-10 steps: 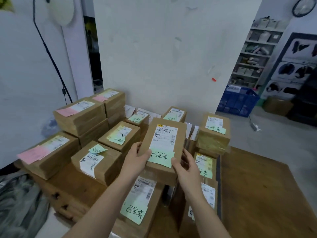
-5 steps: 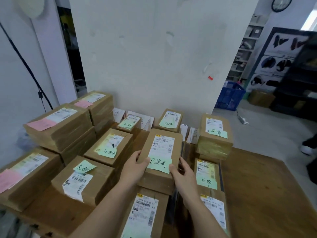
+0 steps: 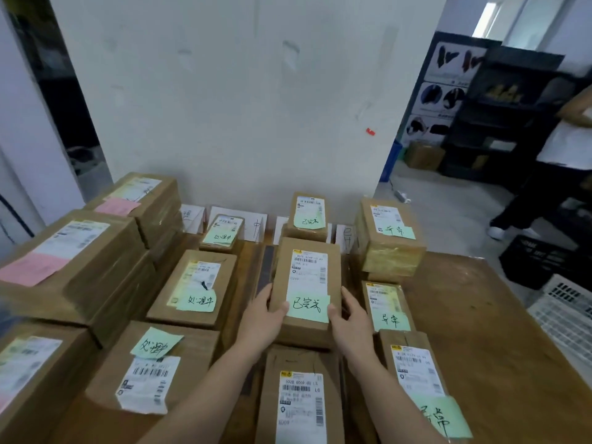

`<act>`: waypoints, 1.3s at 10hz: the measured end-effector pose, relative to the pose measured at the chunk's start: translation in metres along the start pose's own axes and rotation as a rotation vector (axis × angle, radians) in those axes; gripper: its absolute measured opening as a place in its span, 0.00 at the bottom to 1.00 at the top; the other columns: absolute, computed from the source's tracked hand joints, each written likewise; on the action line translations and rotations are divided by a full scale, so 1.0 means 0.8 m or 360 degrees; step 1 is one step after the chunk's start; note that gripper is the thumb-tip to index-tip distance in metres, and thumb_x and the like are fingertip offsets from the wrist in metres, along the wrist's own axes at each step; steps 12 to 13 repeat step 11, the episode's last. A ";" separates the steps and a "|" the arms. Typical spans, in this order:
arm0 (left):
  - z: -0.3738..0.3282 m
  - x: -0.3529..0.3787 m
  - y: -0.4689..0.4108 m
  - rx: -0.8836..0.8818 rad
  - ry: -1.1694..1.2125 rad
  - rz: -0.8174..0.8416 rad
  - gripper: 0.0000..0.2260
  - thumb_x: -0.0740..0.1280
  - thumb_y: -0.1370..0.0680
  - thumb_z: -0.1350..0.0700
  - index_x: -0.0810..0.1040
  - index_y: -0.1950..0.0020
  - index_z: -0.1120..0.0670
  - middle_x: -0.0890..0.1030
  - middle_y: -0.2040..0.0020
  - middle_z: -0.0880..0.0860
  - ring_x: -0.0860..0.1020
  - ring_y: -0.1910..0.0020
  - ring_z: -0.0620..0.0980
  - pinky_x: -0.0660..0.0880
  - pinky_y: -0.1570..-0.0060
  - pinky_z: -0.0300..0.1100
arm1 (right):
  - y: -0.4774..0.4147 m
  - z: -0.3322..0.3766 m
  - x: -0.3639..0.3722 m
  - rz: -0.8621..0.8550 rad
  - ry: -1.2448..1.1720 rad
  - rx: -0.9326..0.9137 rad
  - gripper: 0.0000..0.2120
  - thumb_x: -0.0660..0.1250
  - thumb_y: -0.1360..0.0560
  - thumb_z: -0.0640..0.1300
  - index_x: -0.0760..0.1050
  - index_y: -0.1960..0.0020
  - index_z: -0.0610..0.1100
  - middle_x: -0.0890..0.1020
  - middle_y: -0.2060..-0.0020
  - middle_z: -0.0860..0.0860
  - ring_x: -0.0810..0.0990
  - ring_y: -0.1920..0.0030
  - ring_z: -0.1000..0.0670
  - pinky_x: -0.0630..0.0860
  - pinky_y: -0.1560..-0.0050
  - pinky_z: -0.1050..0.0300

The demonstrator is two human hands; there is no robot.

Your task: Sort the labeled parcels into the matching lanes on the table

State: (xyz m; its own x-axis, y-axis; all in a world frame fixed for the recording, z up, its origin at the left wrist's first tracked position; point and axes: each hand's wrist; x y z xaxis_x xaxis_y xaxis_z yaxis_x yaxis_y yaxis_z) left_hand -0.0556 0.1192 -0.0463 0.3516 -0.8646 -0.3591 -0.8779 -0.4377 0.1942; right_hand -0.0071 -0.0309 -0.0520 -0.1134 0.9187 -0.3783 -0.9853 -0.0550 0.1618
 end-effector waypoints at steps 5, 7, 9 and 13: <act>0.000 -0.005 0.010 0.0024 -0.0107 0.0068 0.22 0.65 0.19 0.53 0.65 0.26 0.51 0.74 0.31 0.51 0.73 0.33 0.51 0.75 0.40 0.47 | 0.010 0.006 0.002 -0.0033 0.0296 0.0005 0.27 0.61 0.18 0.45 0.59 0.21 0.47 0.72 0.28 0.49 0.71 0.29 0.48 0.71 0.31 0.46; -0.006 -0.003 0.023 0.0047 -0.0248 0.0017 0.23 0.63 0.19 0.51 0.63 0.25 0.52 0.73 0.31 0.52 0.72 0.32 0.51 0.73 0.41 0.45 | 0.022 0.016 -0.017 0.0084 0.0508 -0.0122 0.26 0.58 0.17 0.46 0.57 0.21 0.46 0.72 0.29 0.49 0.70 0.30 0.48 0.69 0.33 0.53; -0.030 -0.010 0.041 0.0181 -0.0524 -0.0098 0.24 0.66 0.20 0.52 0.64 0.26 0.52 0.72 0.30 0.52 0.71 0.32 0.51 0.73 0.39 0.45 | 0.036 0.029 -0.043 0.0075 0.0843 -0.0377 0.26 0.62 0.19 0.50 0.60 0.23 0.47 0.70 0.28 0.50 0.67 0.28 0.49 0.68 0.32 0.53; -0.073 -0.022 0.076 0.0359 -0.0784 -0.0263 0.22 0.66 0.21 0.52 0.68 0.27 0.52 0.72 0.30 0.52 0.70 0.31 0.51 0.70 0.37 0.45 | 0.050 0.043 -0.071 0.0068 0.1036 -0.0627 0.26 0.65 0.21 0.53 0.65 0.26 0.49 0.71 0.30 0.50 0.68 0.31 0.49 0.67 0.32 0.52</act>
Point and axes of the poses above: each hand's wrist, its own y-axis away from the middle knuckle, its own x-axis out of the palm, z = x × y
